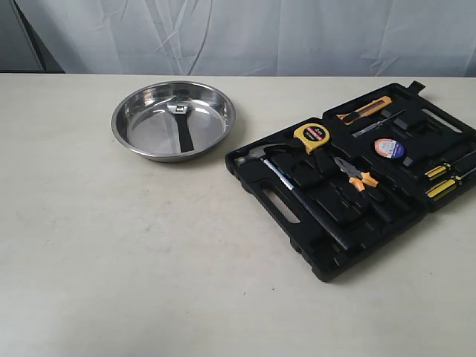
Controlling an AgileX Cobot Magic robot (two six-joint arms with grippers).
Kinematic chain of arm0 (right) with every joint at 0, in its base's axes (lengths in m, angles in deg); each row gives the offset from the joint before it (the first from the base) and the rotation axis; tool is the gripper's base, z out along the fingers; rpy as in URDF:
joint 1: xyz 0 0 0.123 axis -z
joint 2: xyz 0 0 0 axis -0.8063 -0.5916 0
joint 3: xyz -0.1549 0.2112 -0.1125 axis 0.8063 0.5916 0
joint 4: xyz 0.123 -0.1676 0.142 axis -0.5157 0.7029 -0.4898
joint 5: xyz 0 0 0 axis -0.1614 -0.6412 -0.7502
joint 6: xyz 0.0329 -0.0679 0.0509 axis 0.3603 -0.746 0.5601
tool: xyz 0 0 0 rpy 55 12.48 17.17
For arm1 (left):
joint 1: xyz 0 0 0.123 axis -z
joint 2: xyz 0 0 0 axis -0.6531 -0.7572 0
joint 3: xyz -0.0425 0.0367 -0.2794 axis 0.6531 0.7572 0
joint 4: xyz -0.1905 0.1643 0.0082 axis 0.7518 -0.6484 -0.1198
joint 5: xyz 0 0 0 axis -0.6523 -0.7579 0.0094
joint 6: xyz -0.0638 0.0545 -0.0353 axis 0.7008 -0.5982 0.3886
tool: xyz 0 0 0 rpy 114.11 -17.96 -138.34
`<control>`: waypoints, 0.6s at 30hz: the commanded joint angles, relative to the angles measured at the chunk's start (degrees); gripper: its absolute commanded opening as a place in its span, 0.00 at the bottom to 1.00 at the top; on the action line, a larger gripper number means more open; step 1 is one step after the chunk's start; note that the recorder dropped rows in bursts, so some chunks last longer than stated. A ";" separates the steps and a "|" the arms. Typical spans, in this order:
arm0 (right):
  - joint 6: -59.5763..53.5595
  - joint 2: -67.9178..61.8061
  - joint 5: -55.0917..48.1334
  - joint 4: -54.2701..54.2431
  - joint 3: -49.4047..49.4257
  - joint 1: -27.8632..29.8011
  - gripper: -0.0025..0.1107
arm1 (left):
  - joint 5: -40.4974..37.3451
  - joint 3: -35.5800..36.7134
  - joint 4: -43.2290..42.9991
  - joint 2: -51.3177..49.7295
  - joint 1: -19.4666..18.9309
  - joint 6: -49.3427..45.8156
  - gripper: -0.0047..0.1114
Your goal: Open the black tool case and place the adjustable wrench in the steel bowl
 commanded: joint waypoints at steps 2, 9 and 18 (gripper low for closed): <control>0.55 1.75 0.88 2.17 5.98 1.78 0.01 | 0.29 -0.12 0.09 -0.20 0.06 0.05 0.04; 23.99 7.58 8.87 23.11 18.42 3.17 0.01 | 0.29 -0.12 0.09 -0.20 0.06 0.05 0.04; 24.59 12.10 10.28 25.88 28.69 3.17 0.01 | 0.29 -0.12 0.09 -0.20 0.06 0.05 0.04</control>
